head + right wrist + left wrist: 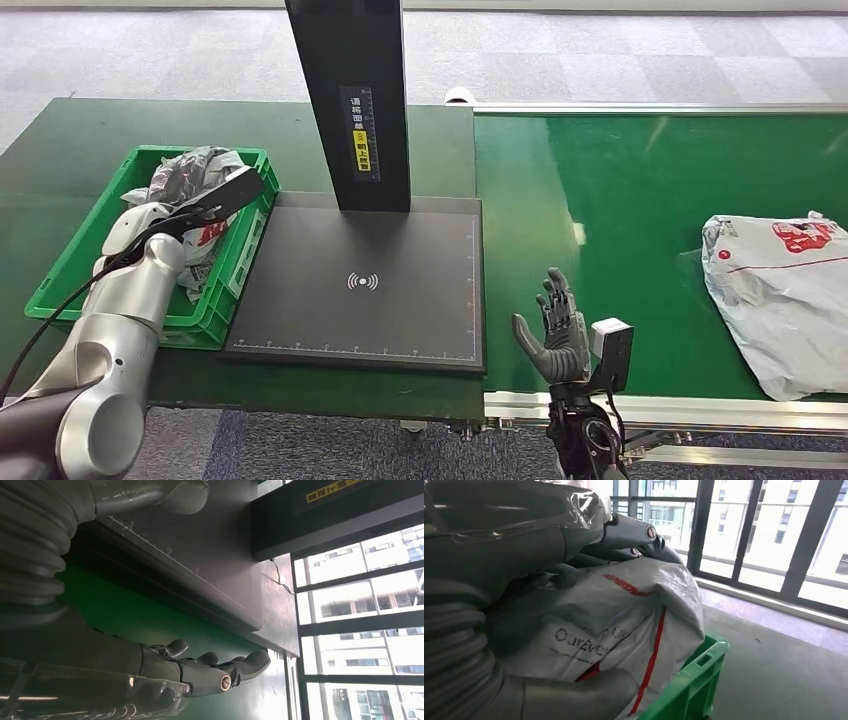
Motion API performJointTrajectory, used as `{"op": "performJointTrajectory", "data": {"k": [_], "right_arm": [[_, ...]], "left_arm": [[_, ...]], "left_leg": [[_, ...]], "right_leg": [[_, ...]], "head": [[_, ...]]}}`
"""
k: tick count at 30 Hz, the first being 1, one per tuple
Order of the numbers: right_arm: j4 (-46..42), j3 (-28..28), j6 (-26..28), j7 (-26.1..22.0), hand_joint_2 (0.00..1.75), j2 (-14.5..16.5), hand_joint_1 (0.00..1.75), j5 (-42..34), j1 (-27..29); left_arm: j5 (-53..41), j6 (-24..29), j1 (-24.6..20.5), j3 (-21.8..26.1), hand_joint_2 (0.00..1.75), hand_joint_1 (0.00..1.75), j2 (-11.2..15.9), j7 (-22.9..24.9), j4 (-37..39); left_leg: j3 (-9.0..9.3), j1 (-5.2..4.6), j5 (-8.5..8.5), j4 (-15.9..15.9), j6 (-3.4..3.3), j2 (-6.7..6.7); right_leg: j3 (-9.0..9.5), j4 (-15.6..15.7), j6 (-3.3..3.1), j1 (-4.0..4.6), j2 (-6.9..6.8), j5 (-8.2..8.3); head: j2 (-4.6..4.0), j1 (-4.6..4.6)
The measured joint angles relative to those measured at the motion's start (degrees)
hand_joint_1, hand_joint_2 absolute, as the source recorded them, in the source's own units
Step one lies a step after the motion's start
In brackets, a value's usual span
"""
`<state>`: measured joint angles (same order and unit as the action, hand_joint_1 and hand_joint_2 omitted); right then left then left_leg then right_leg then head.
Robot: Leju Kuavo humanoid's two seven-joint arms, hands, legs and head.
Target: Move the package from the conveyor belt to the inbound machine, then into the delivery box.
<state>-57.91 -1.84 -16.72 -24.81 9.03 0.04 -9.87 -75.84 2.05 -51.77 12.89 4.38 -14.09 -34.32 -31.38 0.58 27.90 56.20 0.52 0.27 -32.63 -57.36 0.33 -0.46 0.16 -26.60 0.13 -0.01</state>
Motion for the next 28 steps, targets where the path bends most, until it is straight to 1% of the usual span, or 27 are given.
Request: {"op": "performJointTrajectory", "data": {"k": [3, 4, 6, 9, 10, 12, 14, 16, 19, 22, 24, 25, 27, 28], "right_arm": [[-0.38, 0.46, -0.04, 0.21, 1.75, 0.0, 0.0, 0.07, 0.33], [-0.65, 0.59, -0.04, 0.39, 1.75, 0.02, 0.0, 0.07, 0.54], [-1.39, 0.78, 0.06, 0.95, 1.75, 0.07, 0.0, 0.05, 1.05], [-2.45, 0.92, 0.54, 1.55, 1.75, 0.19, 0.0, -0.02, 1.71], [-2.65, 0.95, 0.77, 1.63, 1.75, 0.26, 0.0, -0.08, 1.82], [-2.83, 0.98, 1.19, 1.73, 1.75, 0.38, 0.0, -0.31, 1.93], [-2.87, 0.97, 1.49, 1.78, 1.75, 0.42, 0.0, -0.56, 1.97], [-2.87, 0.89, 1.66, 1.7, 1.75, 0.41, 0.0, -0.79, 1.98], [-2.87, 0.57, 1.75, 1.09, 1.75, 0.39, 0.0, -1.03, 2.08], [-2.89, 0.14, 1.78, -0.18, 1.75, 0.35, 0.0, -1.07, 2.23], [-3.18, -0.25, 2.06, -1.81, 1.75, 0.29, 0.0, -0.66, 2.42], [-3.65, -0.5, 2.28, -2.99, 1.75, 0.25, 0.0, -0.15, 2.64], [-5.42, -1.04, 2.66, -5.34, 1.75, 0.08, 0.0, 1.32, 3.29], [-5.96, -1.17, 2.7, -5.89, 1.75, 0.03, 0.0, 1.72, 3.49]], "left_arm": [[1.88, 4.45, -0.22, -1.17, 1.75, 0.0, 0.26, 1.3, 0.55], [2.61, 7.29, -0.25, -1.42, 1.75, 0.0, 0.31, 1.64, 0.52], [5.22, 15.09, -0.23, -1.7, 1.75, 0.0, 0.35, 1.59, 0.0], [13.07, 28.25, 0.46, -1.7, 1.75, 0.0, 0.3, -1.55, -2.61], [16.55, 31.73, 1.03, -1.61, 1.75, 0.0, 0.26, -3.37, -4.05], [22.08, 36.06, 2.64, -1.1, 1.75, 0.0, 0.02, -6.9, -7.43], [24.08, 37.45, 4.41, -0.07, 1.75, 0.0, -0.51, -9.97, -10.92], [23.28, 37.64, 5.96, 1.77, 1.75, 0.0, -1.54, -13.08, -14.33], [20.76, 37.66, 7.82, 6.12, 1.75, 0.0, -4.16, -18.83, -19.57], [23.53, 37.65, 9.21, 10.4, 1.75, 0.0, -7.18, -24.48, -24.01], [30.16, 37.34, 10.77, 10.56, 1.75, 0.0, -8.25, -24.97, -26.1], [34.7, 36.63, 12.0, 9.46, 1.75, 0.0, -8.45, -24.1, -27.03], [42.74, 33.86, 15.32, 5.07, 1.75, 0.0, -8.54, -20.84, -29.37], [44.45, 32.93, 16.28, 3.76, 1.75, 0.0, -8.53, -19.85, -30.05]], "left_leg": [[-0.01, 0.02, 0.0, -0.01, 0.0, -0.01], [-0.01, 0.03, 0.0, -0.01, 0.01, 0.0], [-0.01, 0.03, -0.01, -0.02, 0.01, 0.01], [-0.01, 0.03, -0.01, -0.02, 0.01, 0.01], [-0.01, 0.03, -0.01, -0.02, 0.01, 0.01], [-0.01, 0.03, -0.01, -0.02, 0.01, 0.01], [-0.02, 0.03, -0.01, -0.01, 0.01, 0.01], [-0.04, 0.02, 0.0, -0.01, 0.01, 0.01], [-0.04, 0.02, 0.0, -0.01, 0.01, 0.01], [-0.03, 0.02, 0.0, -0.01, 0.01, 0.01], [-0.01, 0.02, 0.0, -0.01, 0.01, 0.01], [0.0, 0.02, 0.0, -0.01, 0.01, 0.01], [-0.02, 0.02, 0.0, -0.01, 0.01, -0.01], [-0.03, 0.02, 0.0, -0.01, 0.01, -0.02]], "right_leg": [[-0.01, 0.0, 0.0, 0.02, -0.01, 0.0], [-0.01, -0.01, -0.01, 0.03, 0.0, 0.0], [-0.01, -0.01, -0.01, 0.04, 0.0, 0.0], [0.0, -0.02, -0.01, 0.04, 0.0, 0.0], [0.0, -0.02, -0.01, 0.03, 0.0, 0.0], [0.0, -0.02, 0.0, 0.03, 0.0, 0.0], [-0.01, -0.02, 0.0, 0.03, -0.01, -0.01], [-0.01, -0.01, 0.0, 0.03, -0.01, -0.01], [-0.02, -0.01, 0.0, 0.02, 0.0, -0.01], [-0.01, -0.01, 0.0, 0.02, 0.0, 0.0], [-0.02, 0.0, 0.0, 0.02, 0.0, 0.0], [-0.02, 0.0, 0.0, 0.02, 0.0, -0.01], [-0.03, 0.0, 0.0, 0.02, -0.02, -0.01], [-0.03, 0.0, 0.0, 0.03, -0.03, -0.01]], "head": [[0.0, 0.01], [0.0, 0.01], [0.0, 0.01], [0.0, 0.01], [0.0, 0.02], [0.0, 0.01], [0.0, 0.01], [0.0, 0.02], [0.0, 0.01], [0.0, 0.01], [0.0, 0.0], [0.0, 0.0], [0.0, 0.0], [0.0, 0.0]]}}
